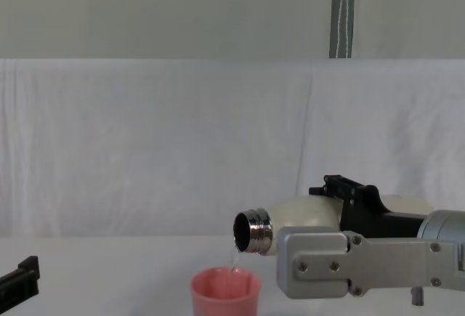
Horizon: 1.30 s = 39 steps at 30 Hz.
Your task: Grasp the thermos with one hand and pour water into the cup lid.
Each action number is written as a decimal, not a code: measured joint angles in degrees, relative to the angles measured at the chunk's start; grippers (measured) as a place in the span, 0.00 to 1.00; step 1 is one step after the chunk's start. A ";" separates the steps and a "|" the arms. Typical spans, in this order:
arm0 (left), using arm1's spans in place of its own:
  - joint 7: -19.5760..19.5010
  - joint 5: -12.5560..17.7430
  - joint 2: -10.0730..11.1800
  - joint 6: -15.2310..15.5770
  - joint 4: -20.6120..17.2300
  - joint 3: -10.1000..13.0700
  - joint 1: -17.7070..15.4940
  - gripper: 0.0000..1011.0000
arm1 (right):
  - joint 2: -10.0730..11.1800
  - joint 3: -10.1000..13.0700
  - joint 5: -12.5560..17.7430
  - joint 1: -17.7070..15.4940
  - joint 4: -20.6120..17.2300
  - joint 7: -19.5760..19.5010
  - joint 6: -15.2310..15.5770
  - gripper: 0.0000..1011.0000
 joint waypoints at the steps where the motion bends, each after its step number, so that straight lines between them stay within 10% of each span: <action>1: 0.00 0.00 0.00 0.00 0.00 0.00 0.00 0.99 | 0.00 0.00 0.00 0.00 0.00 0.01 0.02 0.94; 39: 0.00 0.00 0.00 0.00 0.00 0.00 0.00 0.99 | 0.19 -0.15 -0.84 0.50 -0.69 0.53 0.57 0.94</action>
